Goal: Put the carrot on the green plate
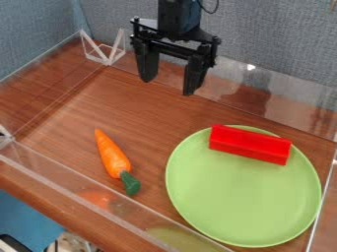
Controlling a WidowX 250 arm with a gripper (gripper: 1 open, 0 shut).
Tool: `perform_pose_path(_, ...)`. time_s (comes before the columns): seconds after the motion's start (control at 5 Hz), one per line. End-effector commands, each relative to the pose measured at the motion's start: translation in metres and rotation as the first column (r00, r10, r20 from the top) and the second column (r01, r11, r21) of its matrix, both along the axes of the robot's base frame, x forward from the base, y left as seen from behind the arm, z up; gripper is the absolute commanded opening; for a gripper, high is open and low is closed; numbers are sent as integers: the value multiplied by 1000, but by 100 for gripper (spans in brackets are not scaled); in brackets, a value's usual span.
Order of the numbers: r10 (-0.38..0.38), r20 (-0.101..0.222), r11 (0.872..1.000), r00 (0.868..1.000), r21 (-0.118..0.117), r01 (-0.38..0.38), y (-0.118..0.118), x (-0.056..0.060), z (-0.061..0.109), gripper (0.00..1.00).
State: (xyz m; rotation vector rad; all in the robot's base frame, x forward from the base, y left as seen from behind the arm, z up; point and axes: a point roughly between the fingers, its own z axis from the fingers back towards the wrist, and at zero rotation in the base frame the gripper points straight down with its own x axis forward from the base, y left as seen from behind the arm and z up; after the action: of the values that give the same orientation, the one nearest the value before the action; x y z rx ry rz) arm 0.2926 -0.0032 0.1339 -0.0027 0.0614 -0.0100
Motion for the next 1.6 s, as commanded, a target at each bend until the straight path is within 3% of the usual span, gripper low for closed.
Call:
perform_pose_path(0.0,175,-10,985,984,4,-175,5,-20,-9,100)
perform_pose_path(0.2,317,-5,948,948,-10,-317,13,-42,-21,100)
perform_pose_path(0.4,453,22,891,891,-37,-452,23,-58,-26,100)
perform_pose_path(0.6,643,36,766,765,-69,-640,38,-66,-35,100)
perform_pose_path(0.8,789,32,613,613,-101,-784,48,-69,-45,100)
perform_pose_path(1.0,828,32,559,559,-111,-822,51,-71,-55,100)
perform_pose_path(1.2,845,37,535,534,-111,-838,53,-71,-62,100)
perform_pose_path(1.4,824,42,566,565,-111,-817,46,-61,-73,100)
